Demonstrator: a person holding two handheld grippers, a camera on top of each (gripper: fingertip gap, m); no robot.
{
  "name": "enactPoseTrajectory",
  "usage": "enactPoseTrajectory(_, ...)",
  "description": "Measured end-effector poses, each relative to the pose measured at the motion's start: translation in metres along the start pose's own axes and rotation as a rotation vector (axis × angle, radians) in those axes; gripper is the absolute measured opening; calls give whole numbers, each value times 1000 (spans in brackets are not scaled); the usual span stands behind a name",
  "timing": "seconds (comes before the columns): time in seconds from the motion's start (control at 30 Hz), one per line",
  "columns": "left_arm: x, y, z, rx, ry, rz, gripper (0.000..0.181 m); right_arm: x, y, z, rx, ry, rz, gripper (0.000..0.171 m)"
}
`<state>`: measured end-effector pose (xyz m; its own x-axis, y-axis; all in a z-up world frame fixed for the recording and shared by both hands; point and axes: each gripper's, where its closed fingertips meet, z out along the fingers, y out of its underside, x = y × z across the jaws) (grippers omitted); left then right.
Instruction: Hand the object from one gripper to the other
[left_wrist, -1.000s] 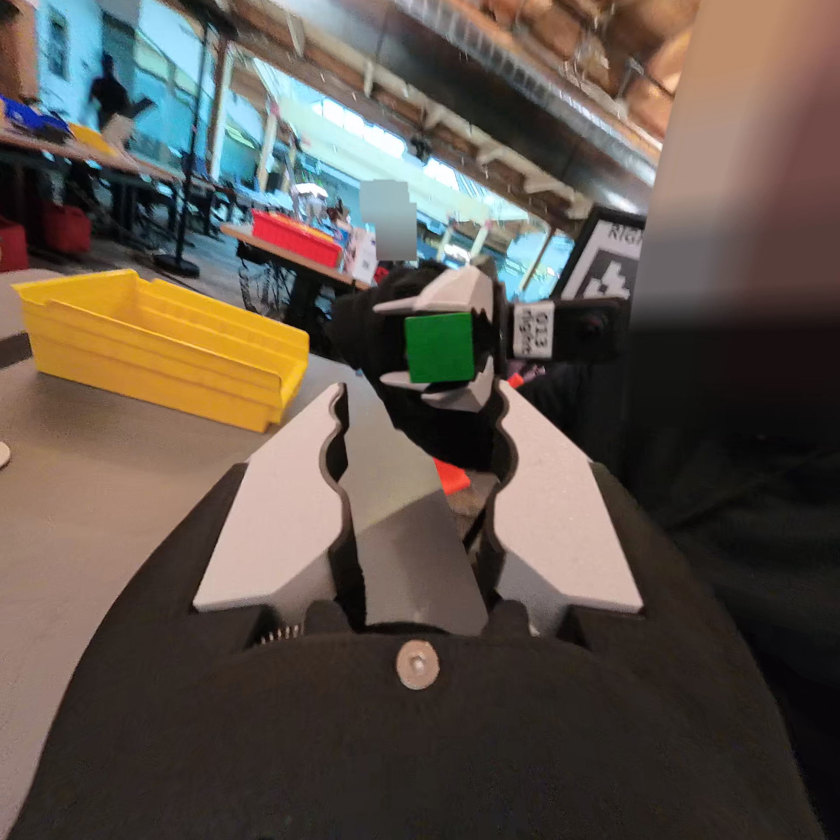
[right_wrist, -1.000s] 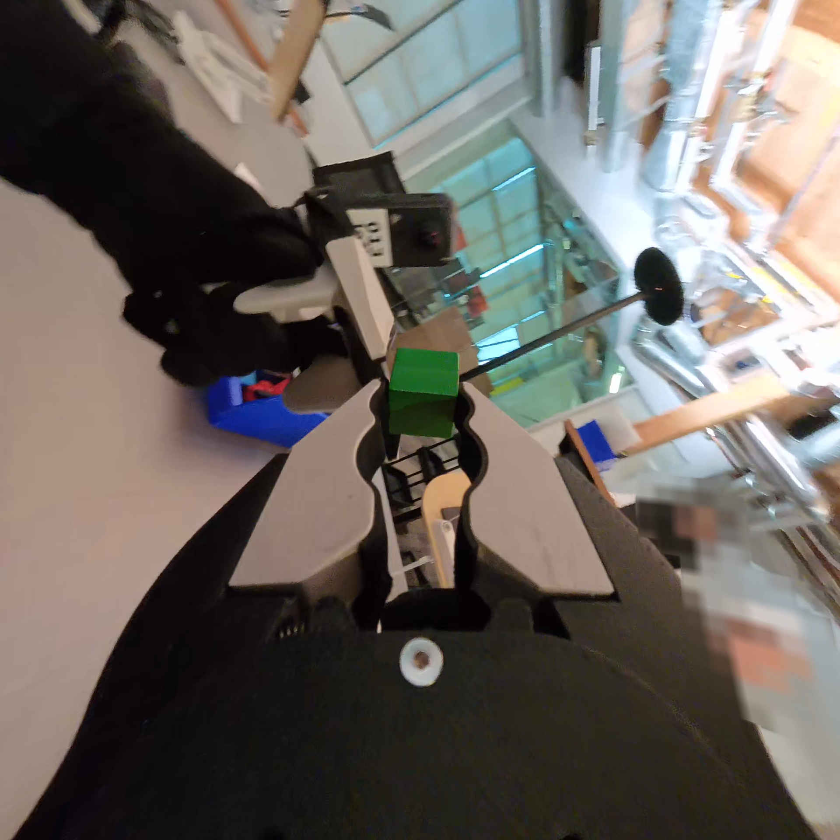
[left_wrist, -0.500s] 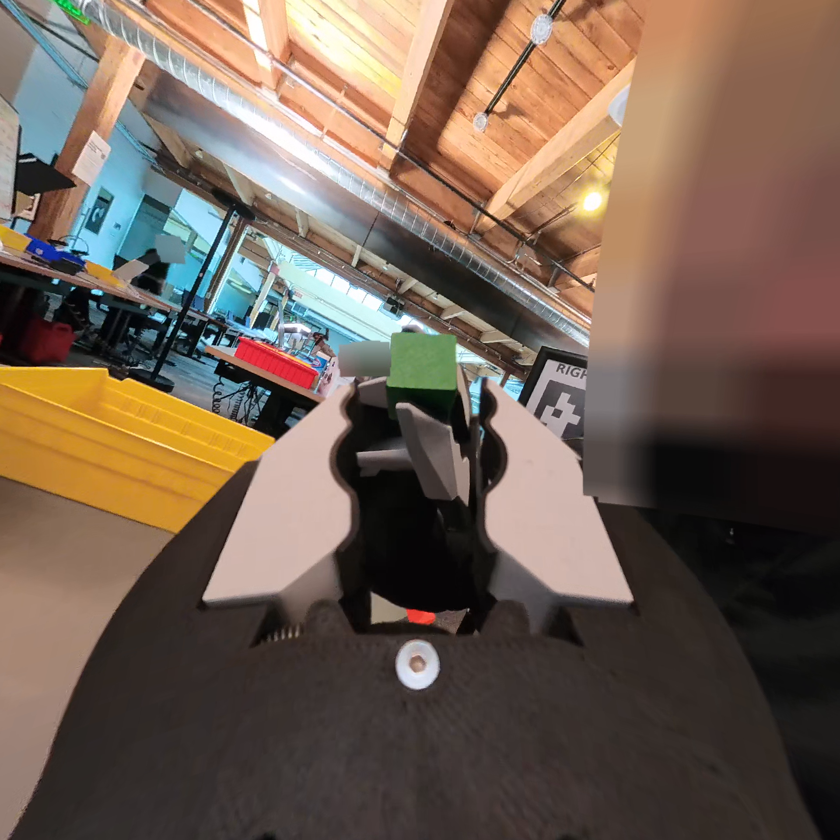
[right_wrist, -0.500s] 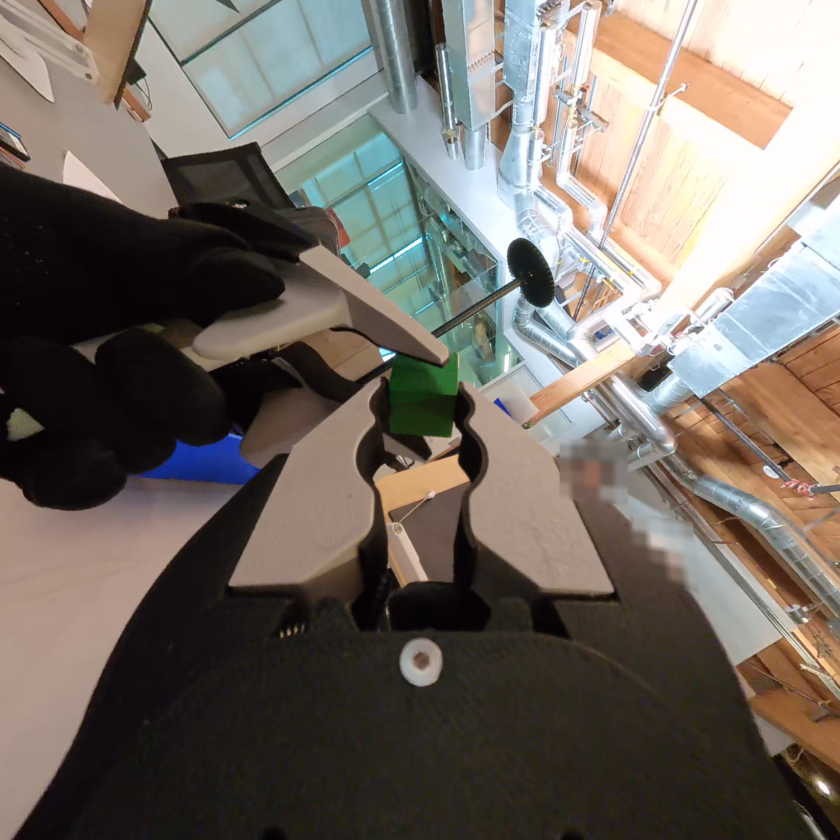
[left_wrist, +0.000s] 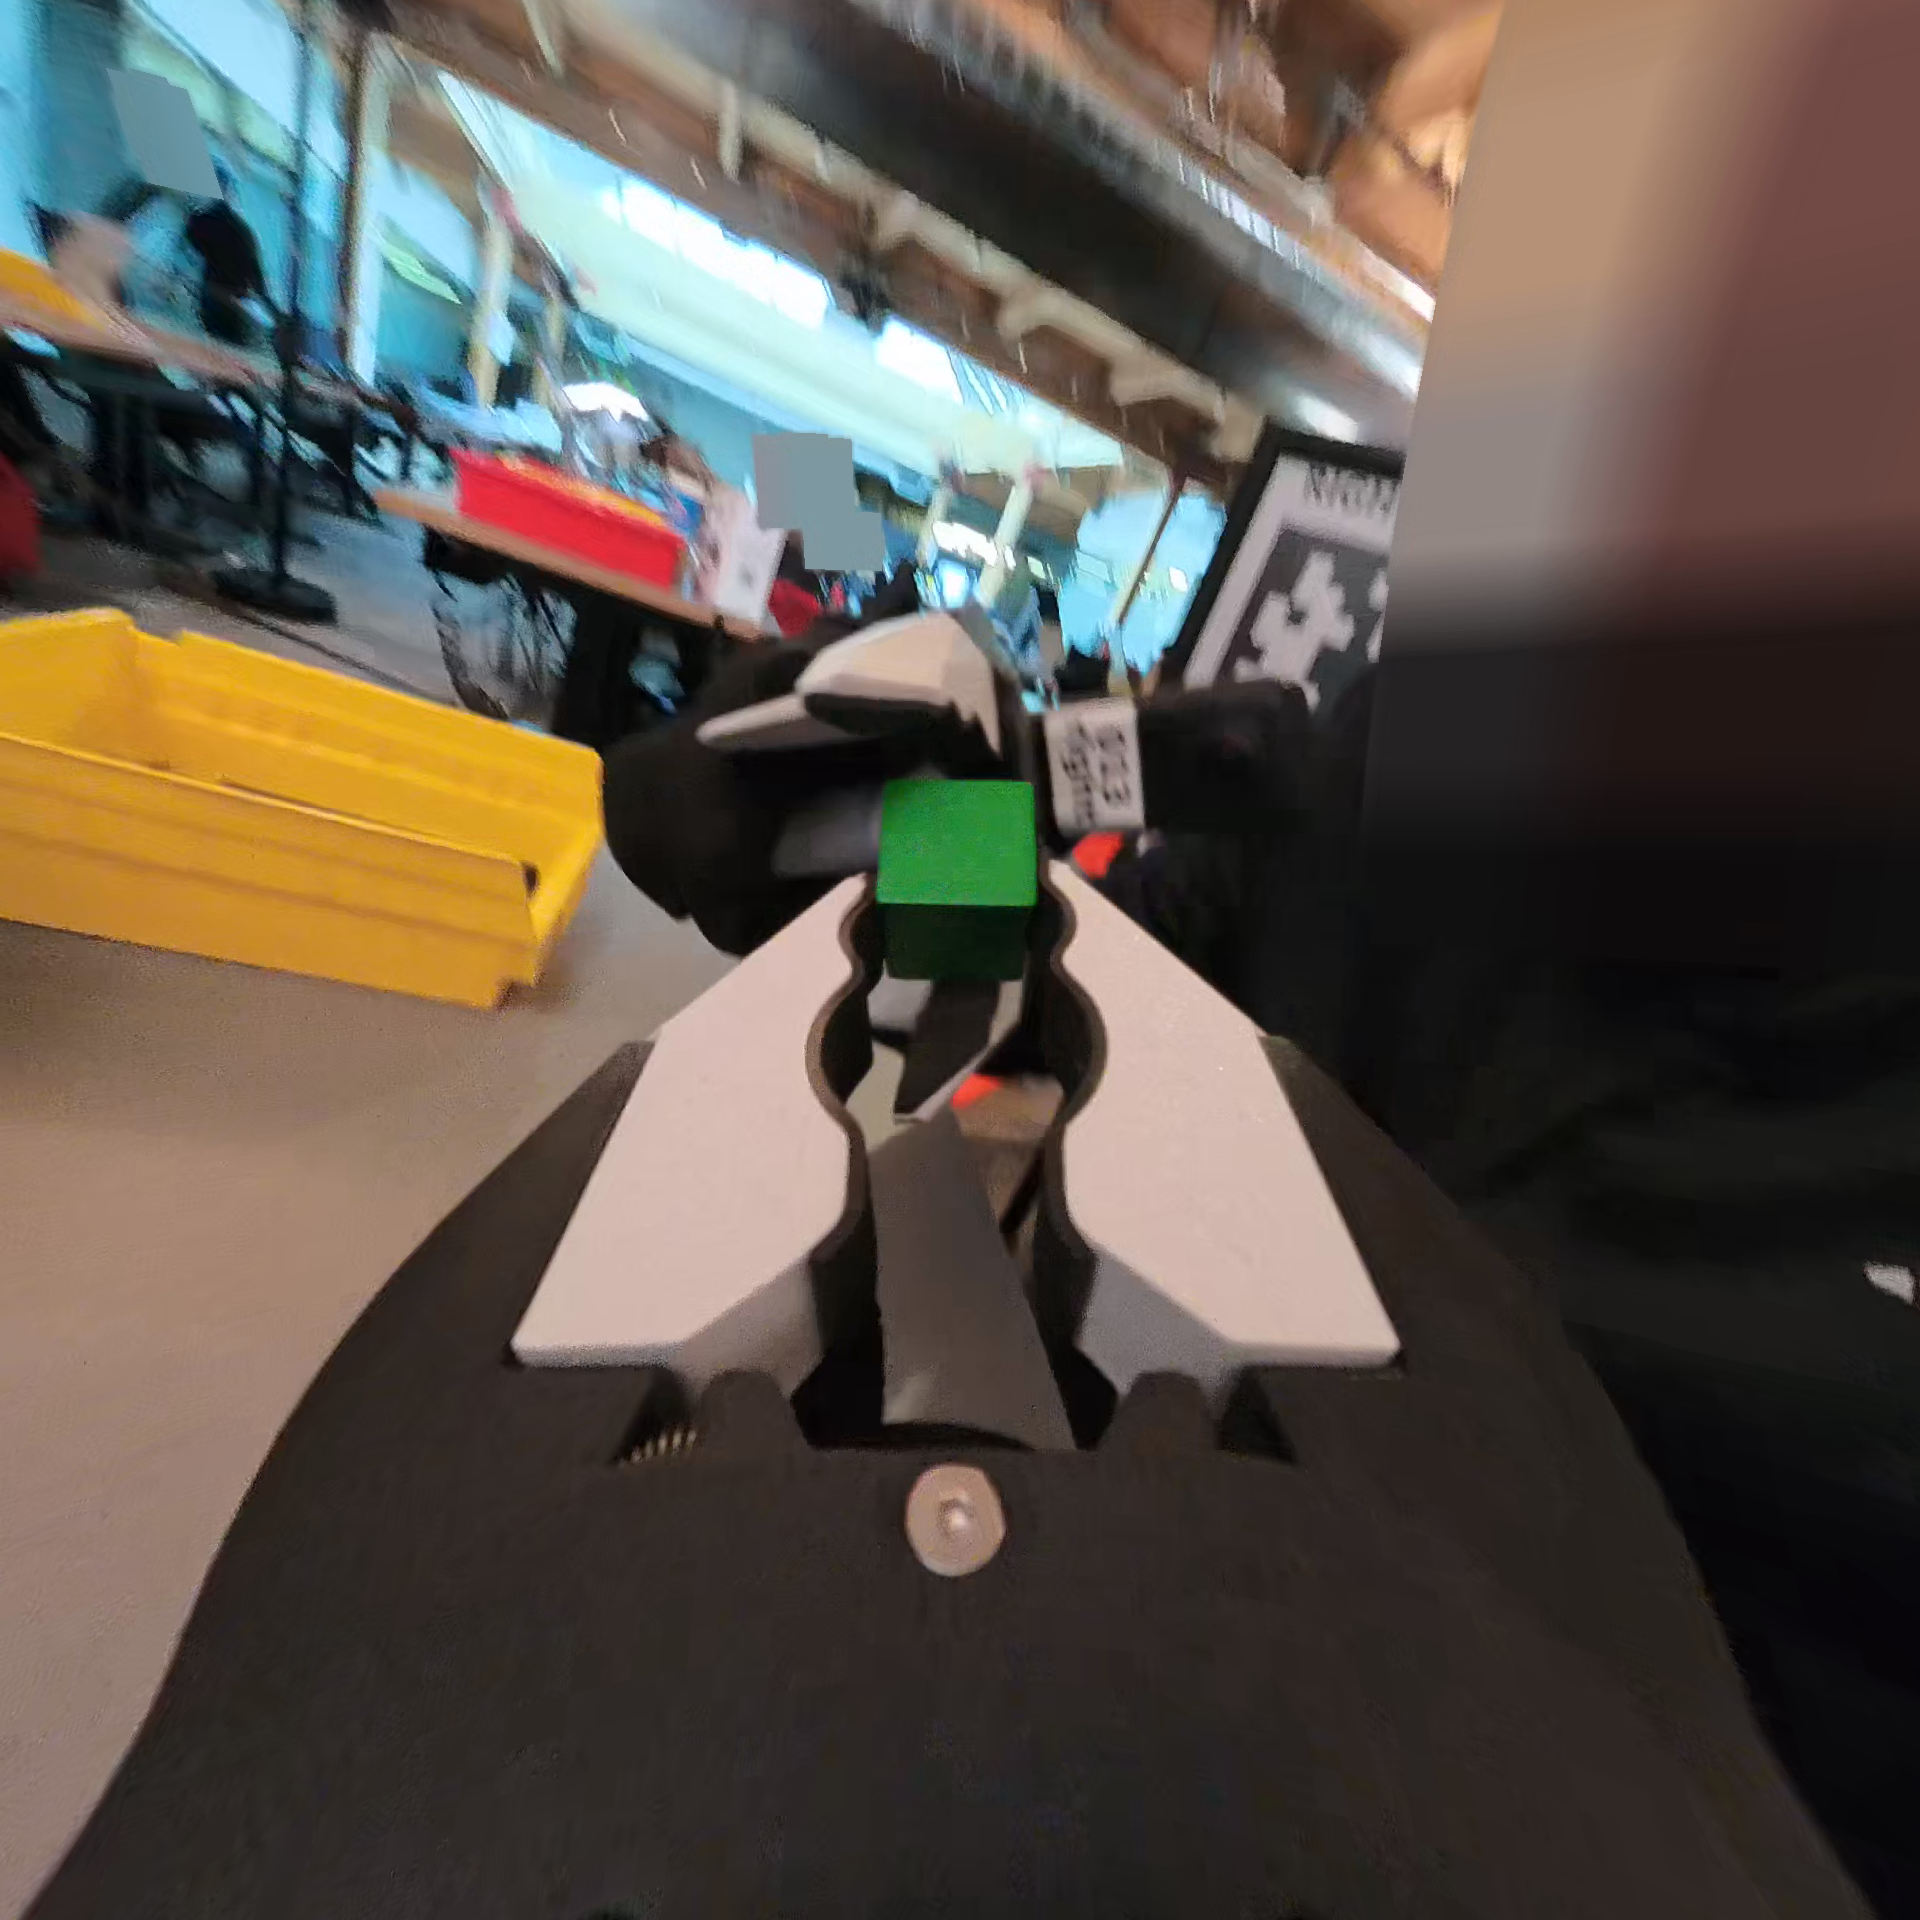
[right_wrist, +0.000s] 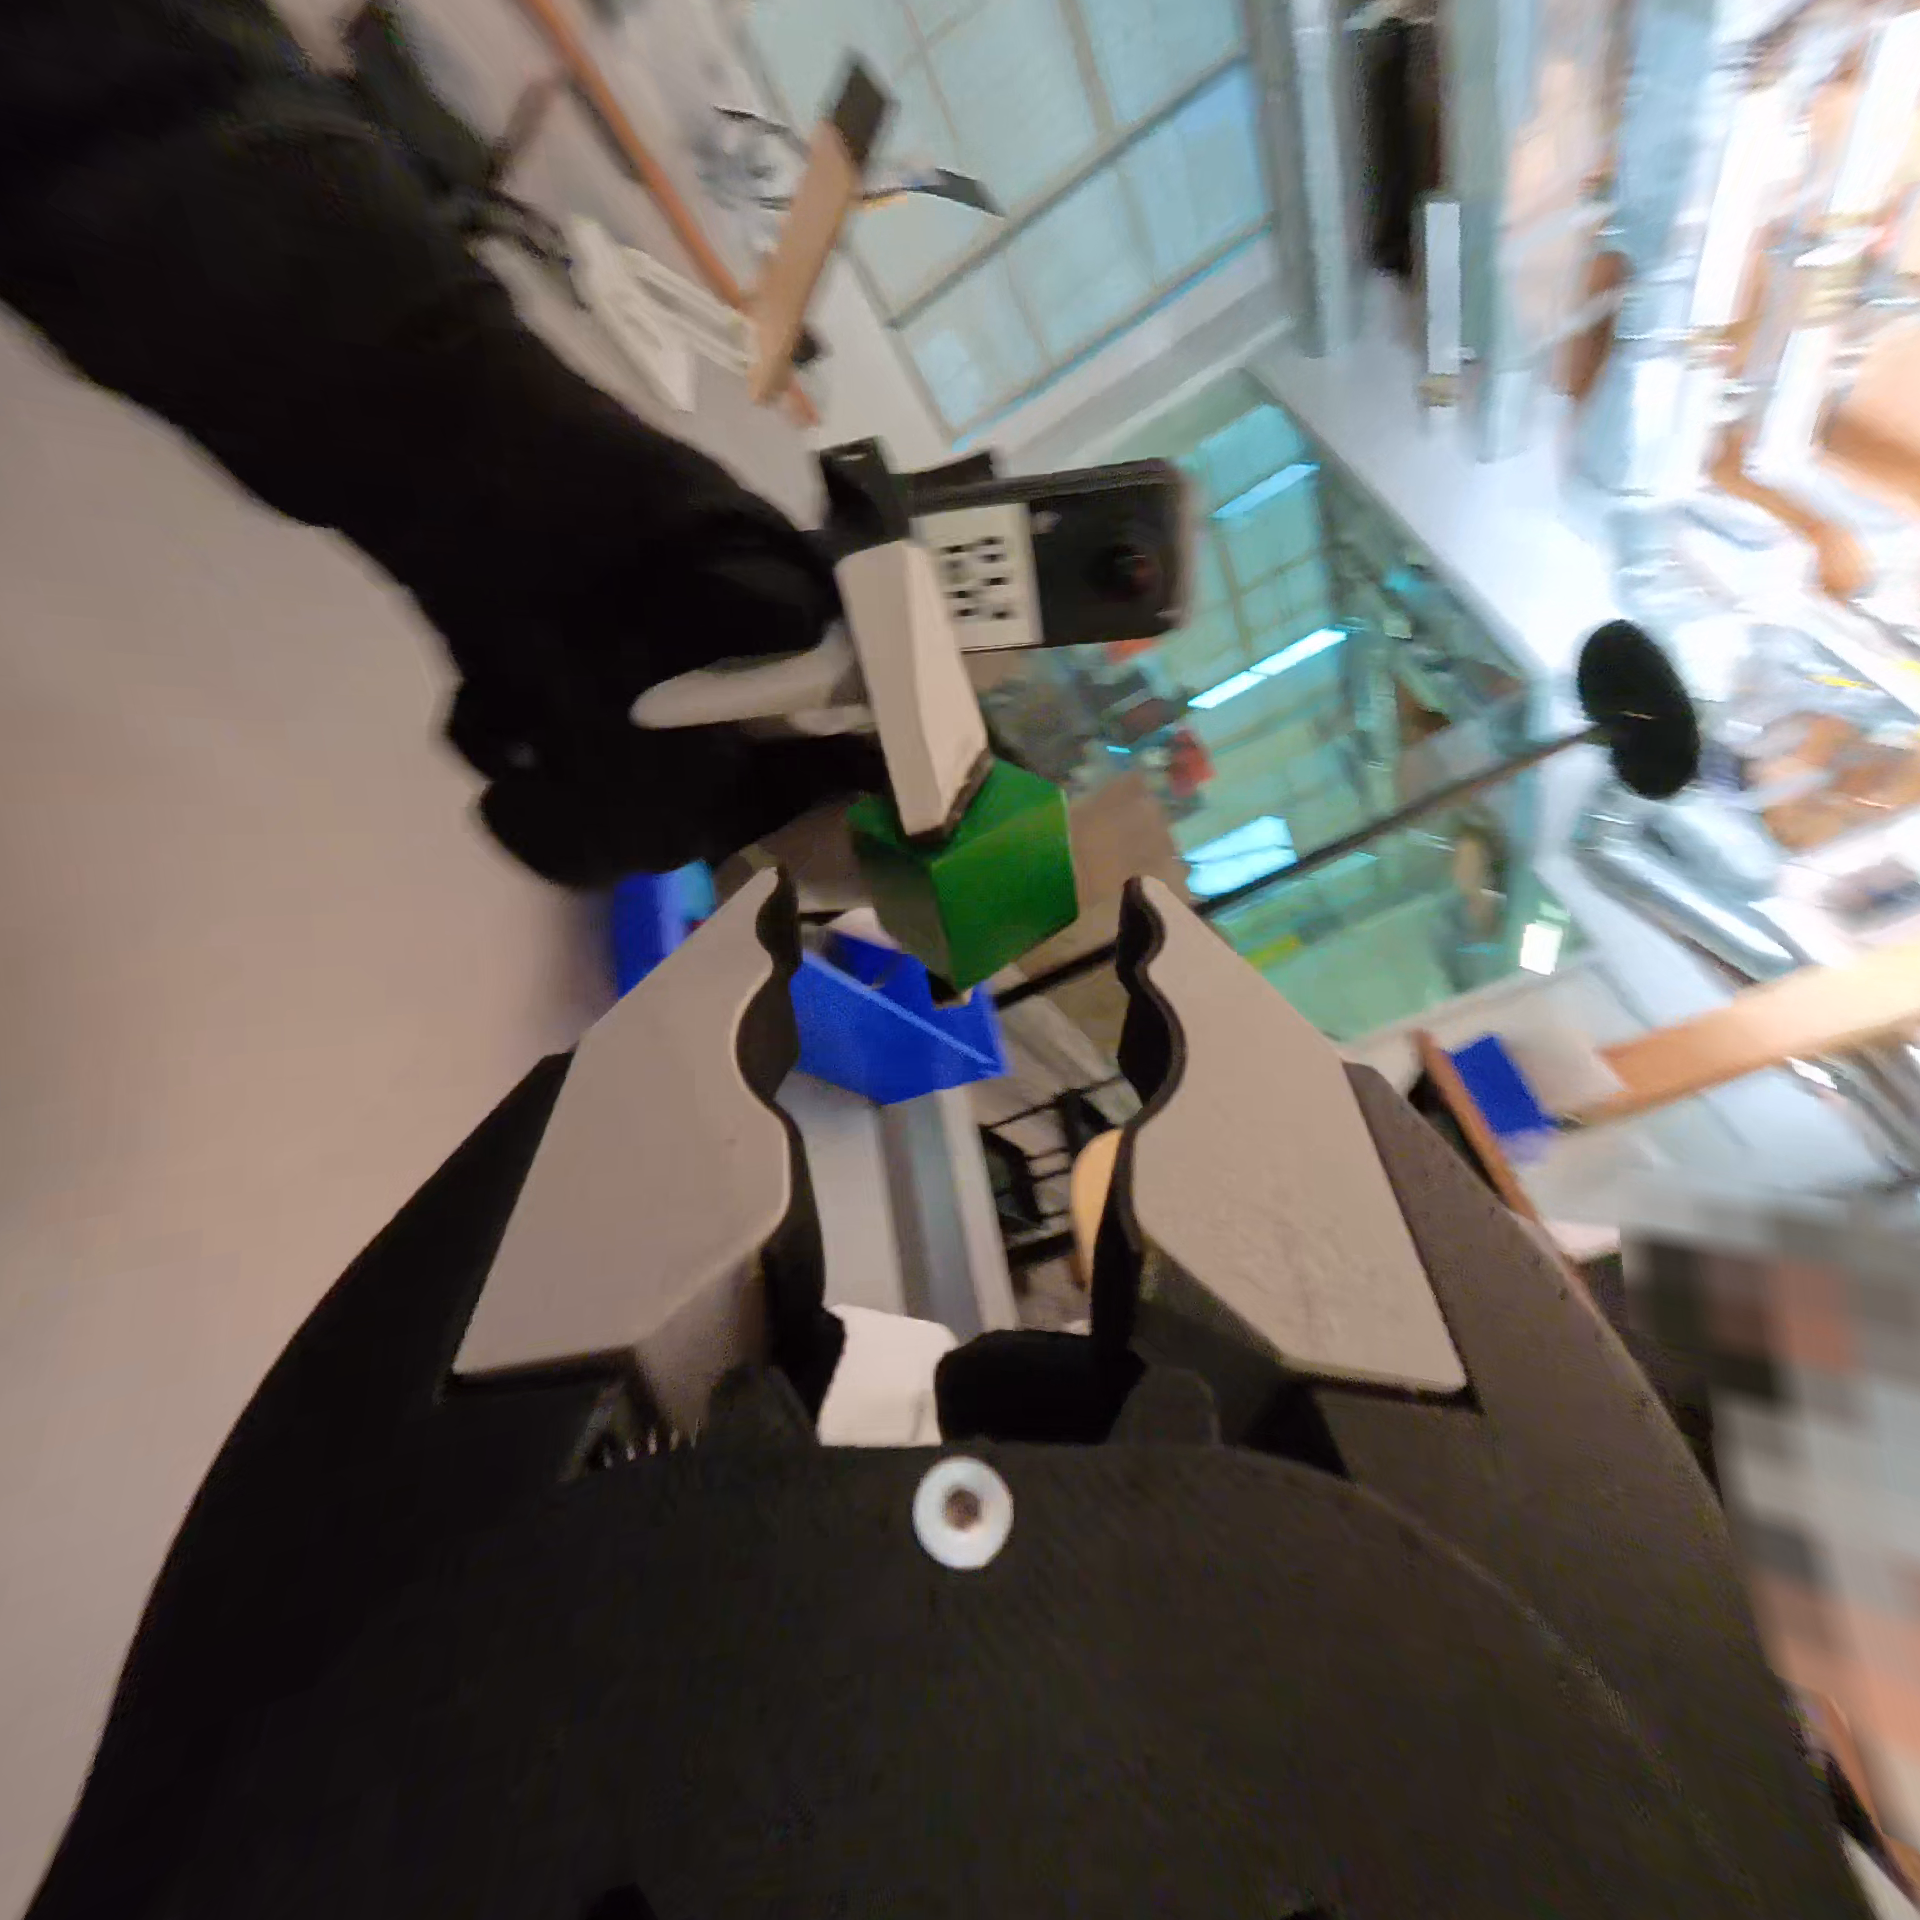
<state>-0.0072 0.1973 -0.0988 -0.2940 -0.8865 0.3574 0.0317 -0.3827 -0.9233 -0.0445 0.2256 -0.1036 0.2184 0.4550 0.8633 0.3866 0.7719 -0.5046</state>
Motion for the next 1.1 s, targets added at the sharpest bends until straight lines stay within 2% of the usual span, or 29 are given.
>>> enactPoseTrajectory(0.1,4,19,1,-158,7,20,26,-16,-2,-13,11,-168,6,54)
enactPoseTrajectory(0.27,0,31,-5,-248,-15,10,26,-34,-10,-26,0,-322,-45,43)
enactPoseTrajectory(0.4,1,45,-5,-309,12,-27,26,-47,-9,-23,-32,-369,-101,35)
enactPoseTrajectory(0.47,2,52,-3,-337,22,-29,26,-51,-6,-23,-49,-382,-128,26)
enactPoseTrajectory(0.67,-3,48,-1,-294,8,-32,27,-45,-2,-22,-71,-361,-65,26)
enactPoseTrajectory(0.73,-14,38,-3,-251,-64,-2,39,-37,0,-22,-52,-341,51,26)
enactPoseTrajectory(0.8,-20,25,-6,-203,-136,77,47,-28,4,-22,-28,-339,253,25)
enactPoseTrajectory(0.9,-29,3,-14,-172,-316,347,57,-10,3,-27,109,-357,641,25)
enactPoseTrajectory(0.97,-33,-3,-18,-257,-474,634,60,6,7,-33,234,-360,892,25)
enactPoseTrajectory(1.1,-39,3,-14,-504,-661,1003,58,20,28,-41,398,-418,1287,25)
